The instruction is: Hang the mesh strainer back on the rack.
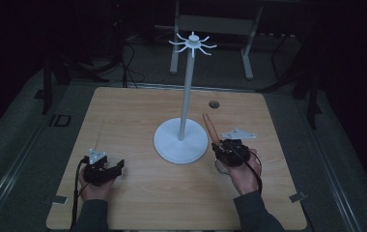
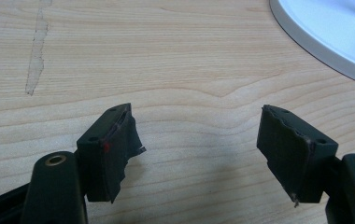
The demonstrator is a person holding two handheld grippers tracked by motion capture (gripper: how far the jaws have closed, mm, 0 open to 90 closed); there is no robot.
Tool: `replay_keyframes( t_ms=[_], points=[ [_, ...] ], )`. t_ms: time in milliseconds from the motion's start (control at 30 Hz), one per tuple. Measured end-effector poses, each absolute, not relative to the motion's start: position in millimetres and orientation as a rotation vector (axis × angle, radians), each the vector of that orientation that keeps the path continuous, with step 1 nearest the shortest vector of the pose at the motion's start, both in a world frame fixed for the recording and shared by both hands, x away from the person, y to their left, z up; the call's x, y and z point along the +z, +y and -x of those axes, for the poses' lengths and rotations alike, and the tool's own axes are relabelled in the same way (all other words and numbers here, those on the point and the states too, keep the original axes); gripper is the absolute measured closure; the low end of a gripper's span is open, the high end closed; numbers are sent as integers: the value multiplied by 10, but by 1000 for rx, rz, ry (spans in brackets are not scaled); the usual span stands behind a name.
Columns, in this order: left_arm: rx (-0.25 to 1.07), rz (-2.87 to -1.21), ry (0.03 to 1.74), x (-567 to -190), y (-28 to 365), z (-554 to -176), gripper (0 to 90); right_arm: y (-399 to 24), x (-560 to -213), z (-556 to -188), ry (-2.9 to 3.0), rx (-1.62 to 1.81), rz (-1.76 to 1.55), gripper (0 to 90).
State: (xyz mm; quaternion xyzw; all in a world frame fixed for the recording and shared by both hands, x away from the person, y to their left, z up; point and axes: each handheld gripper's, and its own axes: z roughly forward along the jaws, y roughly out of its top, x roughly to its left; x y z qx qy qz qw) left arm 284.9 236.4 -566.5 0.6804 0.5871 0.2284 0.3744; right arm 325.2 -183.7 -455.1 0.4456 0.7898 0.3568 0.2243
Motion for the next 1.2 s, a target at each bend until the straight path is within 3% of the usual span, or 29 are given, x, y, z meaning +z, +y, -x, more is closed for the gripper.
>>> replay_keyframes(
  t_ms=[1200],
  points=[
    [585, -1745, 1501, -5664, 2366, -2849, 280, -1781, -4333, -3189, 2063, 1155, -1158, 693]
  ],
)
